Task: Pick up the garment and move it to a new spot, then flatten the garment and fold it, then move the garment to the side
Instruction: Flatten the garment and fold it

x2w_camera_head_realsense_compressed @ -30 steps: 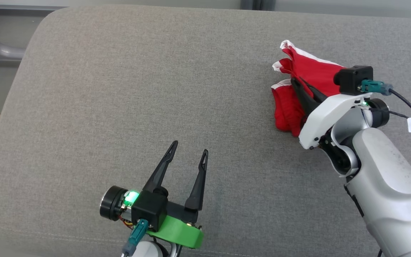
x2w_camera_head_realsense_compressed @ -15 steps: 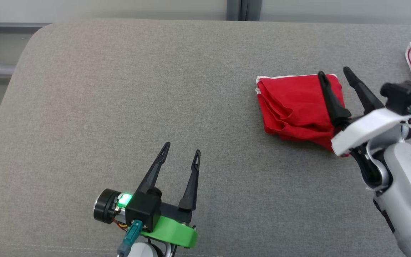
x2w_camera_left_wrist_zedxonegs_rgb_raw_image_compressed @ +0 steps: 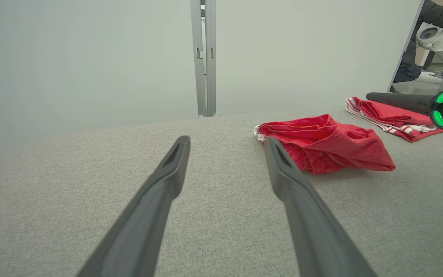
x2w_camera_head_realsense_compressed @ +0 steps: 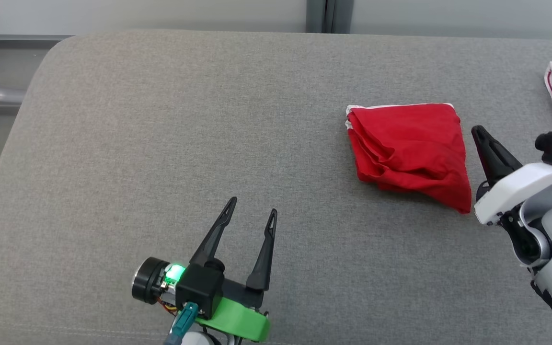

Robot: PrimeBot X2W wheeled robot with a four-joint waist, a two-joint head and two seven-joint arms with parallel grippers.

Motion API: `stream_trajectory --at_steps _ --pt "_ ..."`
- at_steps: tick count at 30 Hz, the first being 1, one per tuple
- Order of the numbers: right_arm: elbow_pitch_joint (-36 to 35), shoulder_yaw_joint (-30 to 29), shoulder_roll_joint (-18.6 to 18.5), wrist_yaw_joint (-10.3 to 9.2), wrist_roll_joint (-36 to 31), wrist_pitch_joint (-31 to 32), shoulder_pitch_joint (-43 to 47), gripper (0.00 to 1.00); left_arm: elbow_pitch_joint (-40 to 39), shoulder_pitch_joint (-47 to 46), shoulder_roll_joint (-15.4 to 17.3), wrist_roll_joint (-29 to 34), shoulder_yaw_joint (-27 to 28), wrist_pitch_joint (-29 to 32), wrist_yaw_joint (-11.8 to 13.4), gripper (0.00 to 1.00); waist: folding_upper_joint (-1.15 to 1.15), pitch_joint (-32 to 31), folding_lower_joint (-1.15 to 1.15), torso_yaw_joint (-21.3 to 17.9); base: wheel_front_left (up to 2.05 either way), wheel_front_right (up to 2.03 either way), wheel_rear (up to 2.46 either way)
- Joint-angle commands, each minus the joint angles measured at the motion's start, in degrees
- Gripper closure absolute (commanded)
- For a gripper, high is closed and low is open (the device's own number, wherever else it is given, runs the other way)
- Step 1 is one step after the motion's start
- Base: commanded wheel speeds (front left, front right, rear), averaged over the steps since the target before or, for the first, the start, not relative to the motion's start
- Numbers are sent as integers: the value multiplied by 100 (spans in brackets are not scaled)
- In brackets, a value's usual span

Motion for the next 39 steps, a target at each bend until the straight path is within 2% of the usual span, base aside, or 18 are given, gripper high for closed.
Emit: stream_trajectory --at_steps 1,8,14,23,29,30,31,32,33,39 --pt "26 142 -41 2 105 30 -175 100 11 7 14 -66 -11 1 -8 0 0 57 0 93 0 0 0" --pt "429 1224 71 2 413 48 -740 100 55 -95 13 -161 -183 0 19 0 0 136 0 330 0 0 0" --pt "719 2069 259 2 723 -163 -715 100 68 -124 13 -236 -251 0 57 0 0 130 0 434 0 0 0" --pt "854 2927 457 2 1223 -548 -610 100 64 -97 13 -239 -227 0 86 0 0 99 0 338 0 0 0" --pt "561 3354 600 2 1552 -696 -559 100 94 -23 14 -177 -110 1 75 0 0 -54 0 186 0 0 0" --pt "497 3377 609 2 1547 -708 -541 74 100 10 14 -171 -79 1 75 0 0 -93 0 154 0 0 0" --pt "417 3367 619 2 1497 -726 -525 54 91 51 14 -174 -26 1 79 0 0 -136 0 113 0 0 0" --pt "317 3247 631 2 1415 -729 -527 11 74 85 13 -196 22 0 81 0 0 -174 0 74 0 0 0" --pt "194 3077 649 2 1287 -730 -482 0 36 134 13 -249 86 1 85 0 0 -223 0 23 0 0 0" --pt "-471 1821 853 2 203 -719 105 0 -161 444 15 -251 507 1 159 0 0 -511 0 -242 0 0 0"
